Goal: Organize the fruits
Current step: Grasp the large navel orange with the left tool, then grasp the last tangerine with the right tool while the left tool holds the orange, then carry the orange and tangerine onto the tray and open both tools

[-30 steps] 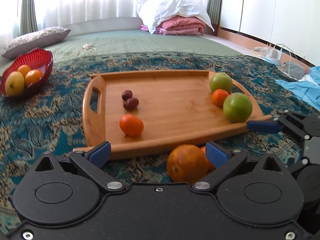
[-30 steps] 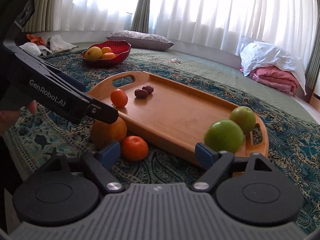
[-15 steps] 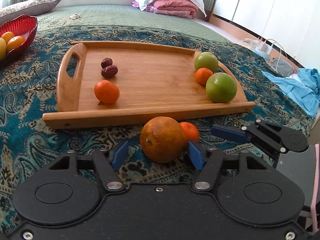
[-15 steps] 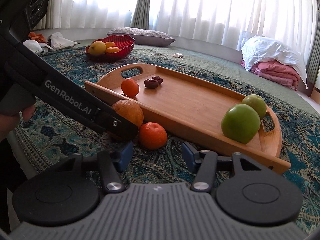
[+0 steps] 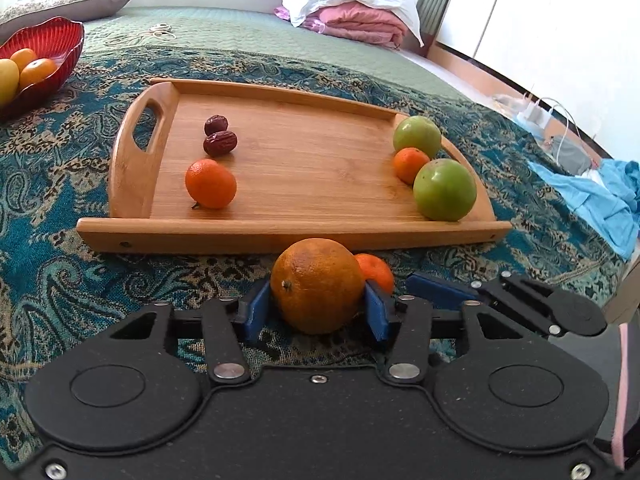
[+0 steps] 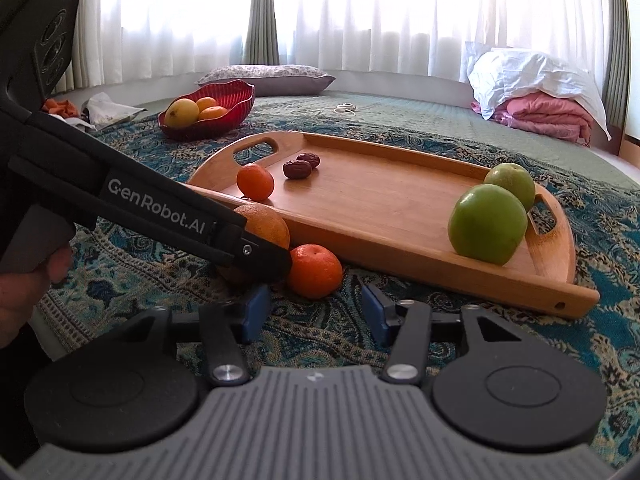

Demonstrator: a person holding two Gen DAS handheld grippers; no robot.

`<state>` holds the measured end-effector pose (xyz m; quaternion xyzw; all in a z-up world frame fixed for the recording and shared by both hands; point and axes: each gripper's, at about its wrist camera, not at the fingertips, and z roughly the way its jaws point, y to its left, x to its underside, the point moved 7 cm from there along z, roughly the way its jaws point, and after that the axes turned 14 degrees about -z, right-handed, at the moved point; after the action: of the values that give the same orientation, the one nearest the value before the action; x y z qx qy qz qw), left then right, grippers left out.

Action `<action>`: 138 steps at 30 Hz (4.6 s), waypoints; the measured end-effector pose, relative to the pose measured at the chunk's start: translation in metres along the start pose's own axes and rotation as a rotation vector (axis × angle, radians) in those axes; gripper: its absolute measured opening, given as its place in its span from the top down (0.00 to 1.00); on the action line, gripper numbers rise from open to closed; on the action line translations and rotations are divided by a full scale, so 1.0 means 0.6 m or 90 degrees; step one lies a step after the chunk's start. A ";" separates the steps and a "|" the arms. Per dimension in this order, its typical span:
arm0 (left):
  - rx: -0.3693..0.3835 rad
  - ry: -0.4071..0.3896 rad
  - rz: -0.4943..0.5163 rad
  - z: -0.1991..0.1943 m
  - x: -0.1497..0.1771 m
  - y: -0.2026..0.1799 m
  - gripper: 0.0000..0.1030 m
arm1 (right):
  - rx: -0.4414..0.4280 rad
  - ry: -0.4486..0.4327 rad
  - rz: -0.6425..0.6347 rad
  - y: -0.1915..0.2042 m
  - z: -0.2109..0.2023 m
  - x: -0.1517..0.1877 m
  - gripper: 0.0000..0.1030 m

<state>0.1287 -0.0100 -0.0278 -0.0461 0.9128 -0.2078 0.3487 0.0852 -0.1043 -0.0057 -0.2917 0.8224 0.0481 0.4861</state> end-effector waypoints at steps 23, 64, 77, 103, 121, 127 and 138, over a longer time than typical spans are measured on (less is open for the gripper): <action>-0.121 -0.113 0.057 -0.027 0.006 0.032 0.31 | 0.046 -0.007 0.077 0.003 0.020 -0.007 0.53; -0.091 -0.137 0.029 -0.020 0.001 0.023 0.53 | 0.076 -0.038 0.113 -0.002 0.007 -0.011 0.62; -0.084 -0.188 0.047 -0.040 -0.065 0.002 0.53 | 0.127 -0.082 0.117 -0.052 -0.004 -0.063 0.62; -0.167 -0.090 0.002 0.162 -0.311 0.045 0.53 | 0.130 0.109 0.168 -0.270 0.165 -0.125 0.62; -0.209 -0.051 0.001 0.223 -0.310 0.075 0.53 | 0.109 0.143 0.149 -0.256 0.199 -0.103 0.62; -0.207 -0.053 0.000 0.223 -0.311 0.075 0.53 | 0.111 0.147 0.138 -0.251 0.201 -0.103 0.62; -0.208 -0.051 0.003 0.224 -0.312 0.075 0.53 | 0.120 0.191 0.103 -0.242 0.213 -0.103 0.61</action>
<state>0.3605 0.0271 -0.0206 -0.1079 0.9200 -0.0535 0.3730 0.2823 -0.1510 0.0086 -0.1817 0.9073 -0.0340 0.3777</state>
